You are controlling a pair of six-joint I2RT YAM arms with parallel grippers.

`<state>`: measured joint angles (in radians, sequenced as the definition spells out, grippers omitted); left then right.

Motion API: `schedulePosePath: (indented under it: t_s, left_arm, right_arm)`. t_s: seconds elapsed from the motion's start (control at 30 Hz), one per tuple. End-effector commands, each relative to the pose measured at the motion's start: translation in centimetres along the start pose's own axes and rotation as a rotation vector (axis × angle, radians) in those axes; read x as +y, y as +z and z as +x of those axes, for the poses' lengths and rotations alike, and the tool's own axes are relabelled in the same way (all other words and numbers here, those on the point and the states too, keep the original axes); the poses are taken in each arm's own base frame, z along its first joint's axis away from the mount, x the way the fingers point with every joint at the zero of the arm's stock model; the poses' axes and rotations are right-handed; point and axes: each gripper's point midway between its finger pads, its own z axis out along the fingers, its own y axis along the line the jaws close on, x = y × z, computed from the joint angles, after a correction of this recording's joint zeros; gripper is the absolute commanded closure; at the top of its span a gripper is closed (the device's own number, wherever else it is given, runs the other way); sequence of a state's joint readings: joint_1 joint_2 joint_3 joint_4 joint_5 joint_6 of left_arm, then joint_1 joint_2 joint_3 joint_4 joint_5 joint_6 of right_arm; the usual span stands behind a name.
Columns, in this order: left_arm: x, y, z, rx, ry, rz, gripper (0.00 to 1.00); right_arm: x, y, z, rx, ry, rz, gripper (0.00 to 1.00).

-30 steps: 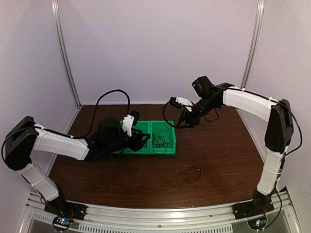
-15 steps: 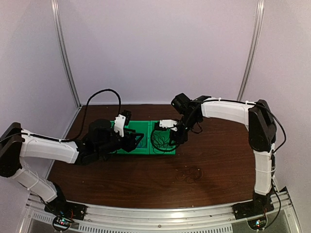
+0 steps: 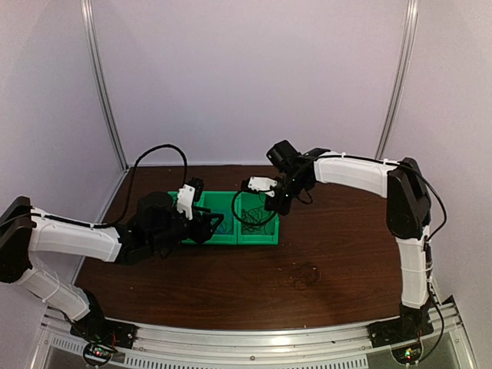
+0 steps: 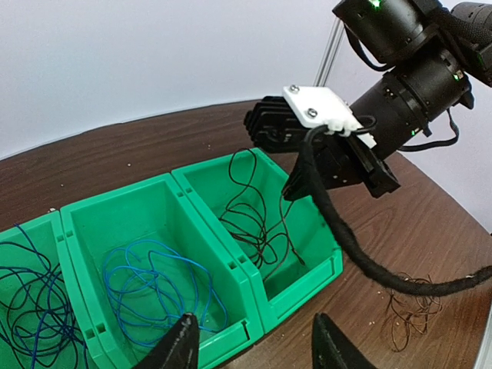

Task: Untangle the cables

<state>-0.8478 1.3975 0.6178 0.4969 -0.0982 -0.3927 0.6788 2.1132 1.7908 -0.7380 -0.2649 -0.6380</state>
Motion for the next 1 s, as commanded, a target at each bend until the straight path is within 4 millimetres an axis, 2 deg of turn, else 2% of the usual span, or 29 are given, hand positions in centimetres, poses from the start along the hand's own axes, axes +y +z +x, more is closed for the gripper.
schedulePosePath:
  t_s: [0.0,0.07,0.13,0.23,0.33,0.4,0.5,0.63,0.73,0.87,0.97]
  left_arm:
    - [-0.1,-0.3,-1.2,-0.044,-0.025,0.008,0.49]
    - [-0.2,-0.3,-1.2,-0.042,-0.032,0.014,0.50]
    - [-0.3,-0.4,-1.2,-0.043,-0.034,0.019,0.50]
    - [-0.5,-0.6,-1.5,-0.044,-0.019,0.023,0.50]
    - [-0.8,-1.0,-1.6,-0.039,0.014,0.040,0.50]
    - [-1.4,-1.3,-1.7,-0.042,0.037,0.074,0.49]
    - [-2.1,-1.7,-1.6,-0.048,0.058,0.114,0.49]
    - [-2.2,-1.7,-0.9,-0.027,0.056,0.115,0.49]
    - [-2.1,-1.7,-0.6,-0.020,0.048,0.114,0.49]
    - [-2.1,-1.6,-0.5,-0.018,0.035,0.114,0.49]
    - [-2.1,-1.5,-0.5,-0.019,0.025,0.114,0.49]
  right_arm:
    - [-2.1,1.2,0.1,0.057,0.032,0.138,1.00]
    - [-2.0,1.3,0.3,0.080,0.035,0.148,0.97]
    - [-1.9,0.3,0.0,0.069,0.048,0.144,0.87]
    - [-1.6,-3.0,-0.3,0.027,0.044,0.169,0.72]
    - [-0.8,-7.3,-0.1,-0.016,0.036,0.198,0.62]
    - [0.2,-9.1,1.0,-0.021,0.036,0.188,0.60]
    - [2.6,-10.5,3.3,-0.018,0.029,0.120,0.60]
    - [8.8,-11.0,7.0,-0.005,-0.091,-0.102,0.58]
    - [11.9,-10.3,9.3,0.043,-0.143,-0.182,0.51]
    - [14.2,-9.4,10.6,0.087,-0.195,-0.237,0.41]
    - [14.8,-8.3,10.9,0.109,-0.223,-0.236,0.39]
